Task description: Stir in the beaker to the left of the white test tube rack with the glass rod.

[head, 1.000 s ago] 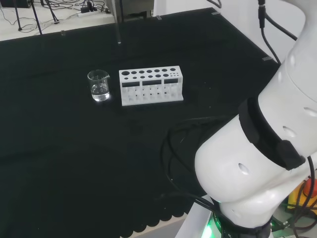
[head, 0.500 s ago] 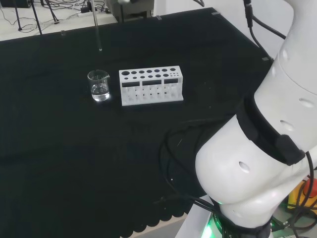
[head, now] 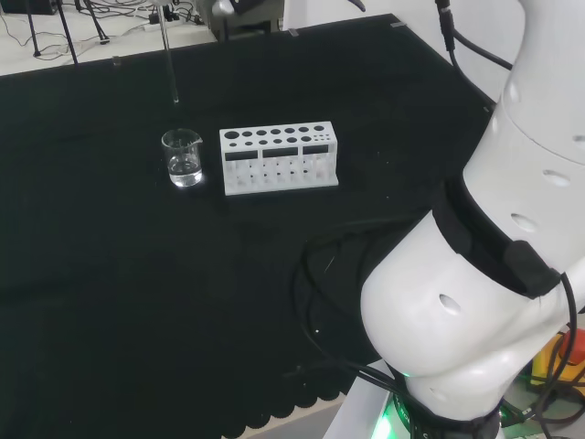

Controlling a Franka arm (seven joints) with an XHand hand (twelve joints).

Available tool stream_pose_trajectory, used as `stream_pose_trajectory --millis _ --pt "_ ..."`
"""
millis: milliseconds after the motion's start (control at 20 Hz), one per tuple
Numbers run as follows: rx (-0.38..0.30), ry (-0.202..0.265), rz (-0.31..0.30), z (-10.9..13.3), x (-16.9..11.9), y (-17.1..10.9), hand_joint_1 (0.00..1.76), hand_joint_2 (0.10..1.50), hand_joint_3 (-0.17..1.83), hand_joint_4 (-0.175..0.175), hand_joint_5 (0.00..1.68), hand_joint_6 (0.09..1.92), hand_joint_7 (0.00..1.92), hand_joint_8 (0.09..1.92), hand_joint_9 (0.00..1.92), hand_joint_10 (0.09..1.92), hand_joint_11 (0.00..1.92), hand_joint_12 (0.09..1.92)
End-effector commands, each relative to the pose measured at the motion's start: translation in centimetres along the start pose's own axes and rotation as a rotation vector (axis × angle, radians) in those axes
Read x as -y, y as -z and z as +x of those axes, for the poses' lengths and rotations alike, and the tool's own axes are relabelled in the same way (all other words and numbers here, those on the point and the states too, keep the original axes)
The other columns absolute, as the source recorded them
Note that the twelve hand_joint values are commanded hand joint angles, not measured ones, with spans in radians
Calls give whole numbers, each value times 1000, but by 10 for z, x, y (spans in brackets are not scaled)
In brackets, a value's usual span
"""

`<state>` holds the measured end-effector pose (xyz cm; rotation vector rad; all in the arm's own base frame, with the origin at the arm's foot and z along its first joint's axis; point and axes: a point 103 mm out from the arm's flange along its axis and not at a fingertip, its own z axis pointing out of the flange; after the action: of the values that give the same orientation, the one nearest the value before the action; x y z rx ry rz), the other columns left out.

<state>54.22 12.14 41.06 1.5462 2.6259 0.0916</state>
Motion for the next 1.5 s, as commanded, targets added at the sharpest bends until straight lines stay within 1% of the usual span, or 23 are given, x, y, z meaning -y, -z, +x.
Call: stream_pose_trajectory --millis 50,300,600,800,900,1000,1100,1250,1500 --pt "-19 10 13 -8 -13 -18 1292 1082 -3 -175 1029 642 1105 1116 1552 870 1571 738" --pt "-24 14 30 -15 -20 -33 1292 1082 -3 -175 1029 641 1105 1116 1552 870 1571 739" --pt "-31 20 53 -16 -29 -55 1292 1082 -2 -175 1029 641 1104 1117 1553 870 1570 741" --pt "-36 13 79 -16 -30 -72 1292 1082 -2 -175 1029 640 1104 1117 1554 870 1570 742" --pt "-37 13 83 -15 -31 -75 1292 1082 -2 -175 1029 640 1104 1118 1554 871 1570 743" --pt "-47 16 77 -19 -23 -75 1292 1082 -2 -175 1029 640 1104 1118 1555 871 1570 743" --pt "-40 19 84 -15 -25 -76 1292 1082 -2 -175 1029 640 1104 1117 1556 871 1570 744" --pt "-33 26 100 -8 -29 -85 1292 1082 -2 -175 1030 639 1104 1117 1557 871 1570 744" --pt "-50 21 126 -10 -28 -108 1292 1082 -2 -175 1030 638 1104 1118 1558 871 1569 746"
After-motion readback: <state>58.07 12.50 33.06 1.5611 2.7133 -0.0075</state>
